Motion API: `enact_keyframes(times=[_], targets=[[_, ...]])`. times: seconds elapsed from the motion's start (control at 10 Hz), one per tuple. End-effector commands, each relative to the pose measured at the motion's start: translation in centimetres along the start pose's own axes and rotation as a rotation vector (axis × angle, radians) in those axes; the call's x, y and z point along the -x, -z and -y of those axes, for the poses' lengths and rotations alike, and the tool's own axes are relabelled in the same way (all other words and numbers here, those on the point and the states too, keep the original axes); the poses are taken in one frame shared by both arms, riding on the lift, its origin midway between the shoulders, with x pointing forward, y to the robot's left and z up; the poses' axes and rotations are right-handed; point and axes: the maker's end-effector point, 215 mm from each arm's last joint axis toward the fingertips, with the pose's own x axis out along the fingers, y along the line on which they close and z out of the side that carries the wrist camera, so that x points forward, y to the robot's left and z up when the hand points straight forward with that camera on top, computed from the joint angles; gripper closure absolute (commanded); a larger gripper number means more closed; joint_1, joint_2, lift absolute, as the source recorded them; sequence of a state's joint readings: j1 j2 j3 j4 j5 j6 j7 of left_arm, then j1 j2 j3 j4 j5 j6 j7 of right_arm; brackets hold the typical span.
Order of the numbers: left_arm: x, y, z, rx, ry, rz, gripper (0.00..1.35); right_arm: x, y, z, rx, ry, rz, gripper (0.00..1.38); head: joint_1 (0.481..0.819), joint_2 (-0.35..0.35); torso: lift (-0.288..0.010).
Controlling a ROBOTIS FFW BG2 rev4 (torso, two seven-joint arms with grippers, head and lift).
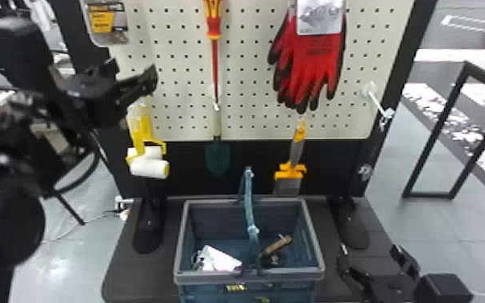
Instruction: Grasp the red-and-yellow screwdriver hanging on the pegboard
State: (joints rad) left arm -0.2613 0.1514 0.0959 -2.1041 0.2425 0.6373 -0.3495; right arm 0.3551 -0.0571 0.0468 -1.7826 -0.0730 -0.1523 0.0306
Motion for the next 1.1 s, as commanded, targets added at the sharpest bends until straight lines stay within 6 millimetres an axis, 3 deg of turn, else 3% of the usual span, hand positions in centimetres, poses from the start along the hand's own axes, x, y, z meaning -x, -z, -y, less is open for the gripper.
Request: enact_keyframes(times=[0.0,0.4,1.0], targets=[[-1.4,-1.7,1.3,0.051,0.080,0.011,0.47,-0.1,0.0,0.0,0.005,-0.005,-0.002,0.22,0.549,0.000,-0.100],[-3.7,-4.3,4.7,0.098,0.239,0.007,0.47,-0.3,0.2,-0.2,0.003,-0.022,-0.010,0.22,0.549,0.000,-0.100],[-7.7,-4.7,10.0,0.121,0.484,-0.062,0.47,-0.7,0.9,-1.3,-0.026,-0.083,-0.034,0.22,0.549,0.000,-0.100]])
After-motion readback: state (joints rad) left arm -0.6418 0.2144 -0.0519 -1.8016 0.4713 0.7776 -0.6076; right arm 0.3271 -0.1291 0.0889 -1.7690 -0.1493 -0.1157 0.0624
